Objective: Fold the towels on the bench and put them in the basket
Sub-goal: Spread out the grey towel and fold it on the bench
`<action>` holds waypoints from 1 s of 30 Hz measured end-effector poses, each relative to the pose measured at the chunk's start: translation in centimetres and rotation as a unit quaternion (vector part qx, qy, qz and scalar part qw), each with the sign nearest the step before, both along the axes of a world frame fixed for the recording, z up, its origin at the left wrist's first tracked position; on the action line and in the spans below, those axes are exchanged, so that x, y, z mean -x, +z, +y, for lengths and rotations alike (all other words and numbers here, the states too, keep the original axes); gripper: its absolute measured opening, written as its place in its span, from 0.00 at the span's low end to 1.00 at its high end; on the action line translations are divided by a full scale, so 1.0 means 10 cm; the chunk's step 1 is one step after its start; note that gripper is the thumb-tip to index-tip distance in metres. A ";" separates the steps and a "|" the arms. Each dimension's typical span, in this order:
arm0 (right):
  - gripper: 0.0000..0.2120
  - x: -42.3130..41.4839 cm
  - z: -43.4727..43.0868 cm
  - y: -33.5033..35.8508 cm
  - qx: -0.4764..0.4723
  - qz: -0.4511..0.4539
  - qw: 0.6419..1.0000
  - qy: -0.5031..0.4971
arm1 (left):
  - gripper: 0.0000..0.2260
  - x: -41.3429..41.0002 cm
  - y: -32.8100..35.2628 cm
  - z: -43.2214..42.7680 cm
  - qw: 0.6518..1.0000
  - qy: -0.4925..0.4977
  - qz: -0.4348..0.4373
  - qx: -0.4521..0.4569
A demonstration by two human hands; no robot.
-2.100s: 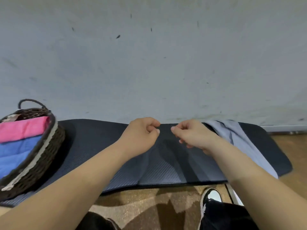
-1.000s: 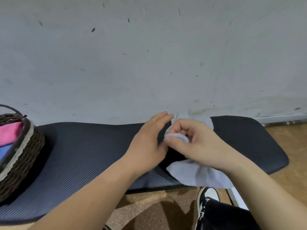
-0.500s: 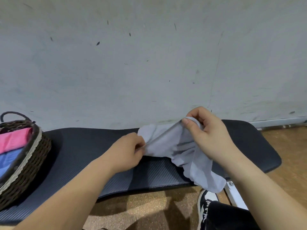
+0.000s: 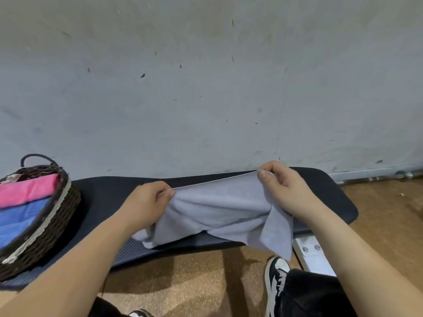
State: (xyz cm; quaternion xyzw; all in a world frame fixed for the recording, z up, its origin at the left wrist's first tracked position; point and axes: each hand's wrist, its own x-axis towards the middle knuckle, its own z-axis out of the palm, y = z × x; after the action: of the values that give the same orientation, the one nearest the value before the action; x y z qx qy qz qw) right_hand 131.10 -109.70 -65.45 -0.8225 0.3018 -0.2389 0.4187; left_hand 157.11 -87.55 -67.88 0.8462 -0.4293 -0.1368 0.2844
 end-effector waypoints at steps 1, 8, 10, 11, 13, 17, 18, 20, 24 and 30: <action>0.06 0.04 -0.02 0.02 0.039 0.024 0.999 -0.003 | 0.12 0.00 0.02 0.02 1.000 0.000 0.020 0.004; 0.08 0.26 -0.26 0.27 0.142 0.127 0.979 -0.070 | 0.21 -0.05 0.26 0.17 0.993 -0.015 0.120 0.003; 0.09 0.22 -0.33 0.25 0.154 0.147 0.973 -0.090 | 0.19 -0.13 0.27 0.19 0.991 -0.026 0.129 -0.021; 0.09 0.18 -0.36 0.20 0.159 0.164 0.969 -0.096 | 0.16 -0.18 0.26 0.18 0.991 -0.027 0.122 -0.039; 0.07 0.03 -0.42 0.05 0.163 0.198 0.961 -0.101 | 0.08 -0.29 0.19 0.12 0.993 -0.008 0.092 -0.068; 0.08 -0.40 -0.57 -0.36 0.138 0.210 0.965 -0.081 | 0.04 -0.49 -0.01 -0.06 0.991 0.065 -0.055 -0.103; 0.10 -0.52 -0.61 -0.44 0.132 0.217 0.964 -0.080 | 0.04 -0.53 -0.07 -0.11 0.989 0.070 -0.076 -0.103; 0.12 -0.73 -0.69 -0.57 0.113 0.233 0.962 -0.090 | 0.05 -0.65 -0.23 -0.22 0.988 0.081 -0.092 -0.096; 0.12 -1.05 -0.62 -0.72 0.119 0.296 0.945 -0.068 | 0.06 -0.83 -0.56 -0.41 0.984 0.105 -0.099 -0.105; 0.20 -1.25 0.17 -0.97 0.106 0.351 0.922 0.123 | 0.13 -0.86 -0.90 -0.54 0.962 0.102 -0.184 -0.175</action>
State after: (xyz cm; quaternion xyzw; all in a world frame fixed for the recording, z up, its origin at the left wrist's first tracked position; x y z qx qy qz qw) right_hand 143.55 -107.98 -75.14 -0.9238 0.2992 0.0880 0.2222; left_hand 165.67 -93.00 -76.89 0.9328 -0.3546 -0.0224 0.0606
